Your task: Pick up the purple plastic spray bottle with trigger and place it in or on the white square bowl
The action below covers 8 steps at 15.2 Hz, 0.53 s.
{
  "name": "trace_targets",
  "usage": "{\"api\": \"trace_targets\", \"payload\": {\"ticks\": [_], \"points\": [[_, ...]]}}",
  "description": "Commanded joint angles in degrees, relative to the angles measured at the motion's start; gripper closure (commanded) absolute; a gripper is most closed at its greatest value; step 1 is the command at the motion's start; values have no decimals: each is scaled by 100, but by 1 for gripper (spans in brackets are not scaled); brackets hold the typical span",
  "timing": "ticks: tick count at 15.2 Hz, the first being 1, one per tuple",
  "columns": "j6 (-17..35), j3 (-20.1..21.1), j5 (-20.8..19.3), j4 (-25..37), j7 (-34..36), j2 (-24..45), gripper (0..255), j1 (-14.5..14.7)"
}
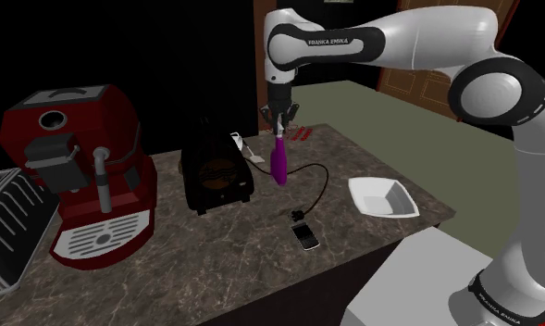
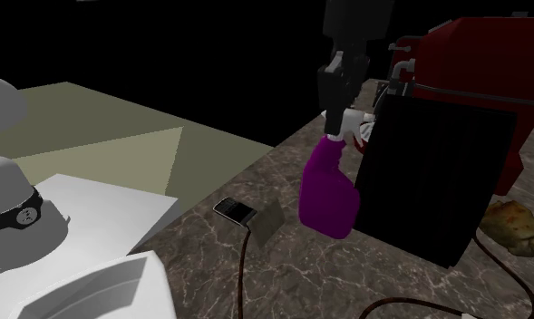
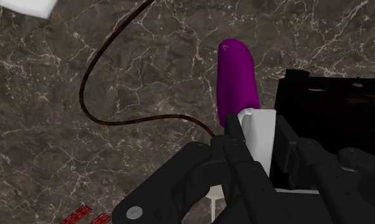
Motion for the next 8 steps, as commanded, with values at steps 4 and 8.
{"api": "trace_targets", "payload": {"ticks": [4,8], "points": [[-469,-1,-15,588,-7,119,255,38],[-798,-3,-33,1041,-11,243,255,73]]}}
